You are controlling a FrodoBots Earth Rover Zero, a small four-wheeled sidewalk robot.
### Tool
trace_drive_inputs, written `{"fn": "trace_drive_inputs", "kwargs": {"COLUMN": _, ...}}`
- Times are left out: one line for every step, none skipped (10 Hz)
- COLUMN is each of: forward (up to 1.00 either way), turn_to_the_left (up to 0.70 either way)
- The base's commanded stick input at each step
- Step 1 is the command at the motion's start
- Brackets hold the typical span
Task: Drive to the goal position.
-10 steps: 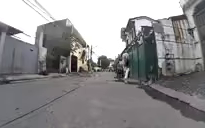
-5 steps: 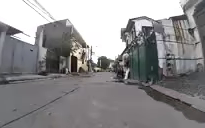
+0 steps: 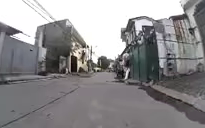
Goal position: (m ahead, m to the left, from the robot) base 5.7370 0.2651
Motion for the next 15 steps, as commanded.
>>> {"fn": "trace_drive_inputs", "kwargs": {"forward": 0.15, "turn_to_the_left": 0.00}}
{"fn": "trace_drive_inputs", "kwargs": {"forward": 0.15, "turn_to_the_left": 0.00}}
{"fn": "trace_drive_inputs", "kwargs": {"forward": 0.15, "turn_to_the_left": 0.00}}
{"fn": "trace_drive_inputs", "kwargs": {"forward": 0.14, "turn_to_the_left": 0.00}}
{"fn": "trace_drive_inputs", "kwargs": {"forward": 0.14, "turn_to_the_left": 0.00}}
{"fn": "trace_drive_inputs", "kwargs": {"forward": 0.15, "turn_to_the_left": 0.00}}
{"fn": "trace_drive_inputs", "kwargs": {"forward": 0.15, "turn_to_the_left": 0.00}}
{"fn": "trace_drive_inputs", "kwargs": {"forward": 0.14, "turn_to_the_left": 0.00}}
{"fn": "trace_drive_inputs", "kwargs": {"forward": 0.14, "turn_to_the_left": 0.00}}
{"fn": "trace_drive_inputs", "kwargs": {"forward": 0.14, "turn_to_the_left": 0.00}}
{"fn": "trace_drive_inputs", "kwargs": {"forward": 0.15, "turn_to_the_left": 0.00}}
{"fn": "trace_drive_inputs", "kwargs": {"forward": 0.15, "turn_to_the_left": 0.00}}
{"fn": "trace_drive_inputs", "kwargs": {"forward": 0.14, "turn_to_the_left": 0.00}}
{"fn": "trace_drive_inputs", "kwargs": {"forward": 0.14, "turn_to_the_left": 0.00}}
{"fn": "trace_drive_inputs", "kwargs": {"forward": 0.14, "turn_to_the_left": 0.00}}
